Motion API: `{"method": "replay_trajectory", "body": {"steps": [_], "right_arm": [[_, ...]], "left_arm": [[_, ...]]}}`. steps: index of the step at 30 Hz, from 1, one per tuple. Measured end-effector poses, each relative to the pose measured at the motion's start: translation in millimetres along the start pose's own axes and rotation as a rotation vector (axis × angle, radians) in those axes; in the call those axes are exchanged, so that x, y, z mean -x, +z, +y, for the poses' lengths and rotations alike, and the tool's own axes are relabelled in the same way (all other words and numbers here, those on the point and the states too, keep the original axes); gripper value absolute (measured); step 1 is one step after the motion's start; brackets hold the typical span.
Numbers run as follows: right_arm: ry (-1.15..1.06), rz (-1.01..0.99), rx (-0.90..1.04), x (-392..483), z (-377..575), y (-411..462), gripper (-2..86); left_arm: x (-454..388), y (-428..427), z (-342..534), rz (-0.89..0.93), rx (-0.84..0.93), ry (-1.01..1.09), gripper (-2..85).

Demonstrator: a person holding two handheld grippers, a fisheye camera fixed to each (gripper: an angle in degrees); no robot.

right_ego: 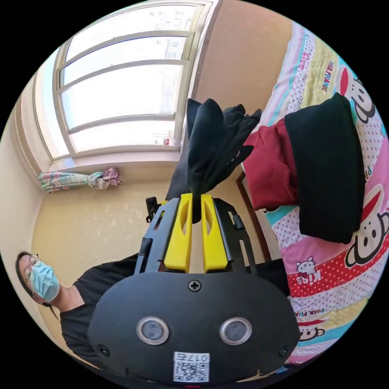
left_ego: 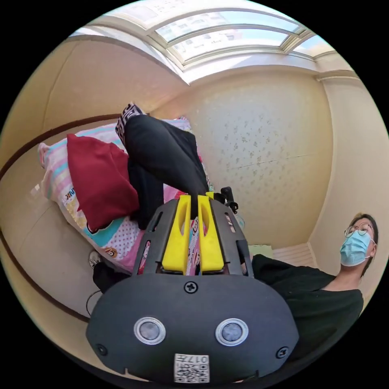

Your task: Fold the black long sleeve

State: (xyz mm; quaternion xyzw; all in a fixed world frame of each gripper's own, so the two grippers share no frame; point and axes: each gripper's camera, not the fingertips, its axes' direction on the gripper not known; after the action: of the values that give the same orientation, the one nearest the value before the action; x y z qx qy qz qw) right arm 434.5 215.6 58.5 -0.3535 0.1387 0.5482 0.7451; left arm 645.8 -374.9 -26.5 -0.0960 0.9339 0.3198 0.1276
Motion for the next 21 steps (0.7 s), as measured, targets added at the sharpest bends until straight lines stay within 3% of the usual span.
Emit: {"method": "replay_trajectory", "body": {"steps": [4, 7, 11, 17, 21], "right_arm": [[0.212, 0.249, 0.09, -61.5, 16.8, 55.9, 1.3], [0.234, 0.297, 0.129, -79.3, 75.5, 69.8, 0.9], [0.194, 0.625, 0.202, -60.0, 181.8, 69.8, 0.6], [-0.174, 0.996, 0.025, 93.1, 291.1, 33.1, 0.5], [-0.428, 1.289, -0.224, 204.1, 361.7, 23.5, 0.7]], "left_arm": [[72.6, 66.5, 51.1, -0.208, 0.211, -0.261, 5.7], [89.9, 91.4, 101.2, -0.244, 0.284, -0.309, 5.2], [79.2, 115.9, 122.8, -0.271, 0.361, -0.223, 5.1], [-33.0, 205.4, 90.2, -0.002, 0.57, 0.261, 7.5], [-149.5, 264.4, 91.5, 0.402, 0.602, 0.482, 10.8]]}}
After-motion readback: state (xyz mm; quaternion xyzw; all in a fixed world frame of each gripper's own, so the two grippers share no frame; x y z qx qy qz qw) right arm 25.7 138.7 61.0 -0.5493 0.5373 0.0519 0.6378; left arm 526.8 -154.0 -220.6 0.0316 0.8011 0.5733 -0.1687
